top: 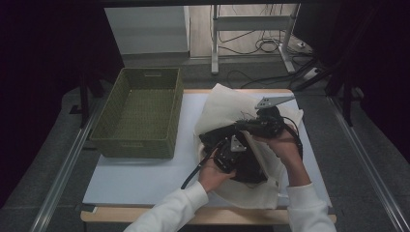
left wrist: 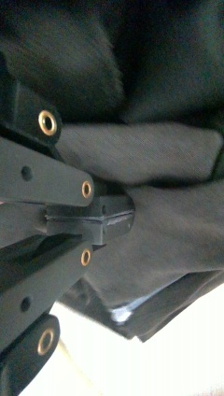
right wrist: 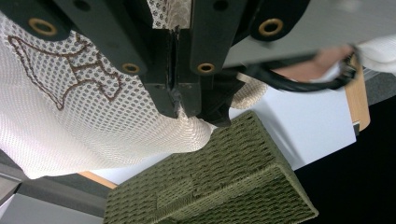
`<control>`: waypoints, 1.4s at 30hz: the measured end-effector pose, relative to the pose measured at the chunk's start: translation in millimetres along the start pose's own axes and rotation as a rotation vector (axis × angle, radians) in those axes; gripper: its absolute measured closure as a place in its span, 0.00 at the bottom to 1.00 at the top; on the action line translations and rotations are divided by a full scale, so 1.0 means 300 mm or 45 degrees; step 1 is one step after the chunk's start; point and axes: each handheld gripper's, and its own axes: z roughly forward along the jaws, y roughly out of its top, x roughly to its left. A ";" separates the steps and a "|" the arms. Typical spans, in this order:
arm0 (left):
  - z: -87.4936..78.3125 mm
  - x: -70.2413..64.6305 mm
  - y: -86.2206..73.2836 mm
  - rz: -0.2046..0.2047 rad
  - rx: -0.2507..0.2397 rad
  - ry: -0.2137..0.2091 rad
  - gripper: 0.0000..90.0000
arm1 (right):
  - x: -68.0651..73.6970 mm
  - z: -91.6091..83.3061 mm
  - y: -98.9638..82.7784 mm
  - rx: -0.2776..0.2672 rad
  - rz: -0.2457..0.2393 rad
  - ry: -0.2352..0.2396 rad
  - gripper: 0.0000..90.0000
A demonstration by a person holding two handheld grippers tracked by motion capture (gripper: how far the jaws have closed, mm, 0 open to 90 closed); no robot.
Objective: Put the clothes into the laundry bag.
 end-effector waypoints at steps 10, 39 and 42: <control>-0.207 0.065 -0.080 -0.083 -0.130 -0.010 1.00 | -0.010 0.005 -0.003 0.001 0.016 0.003 0.98; -0.108 0.250 -0.043 -0.194 0.051 0.117 1.00 | 0.010 -0.001 0.007 0.003 -0.011 -0.009 0.98; -0.088 0.231 -0.039 -0.171 0.069 0.130 1.00 | 0.013 0.000 0.008 -0.001 -0.015 -0.006 0.98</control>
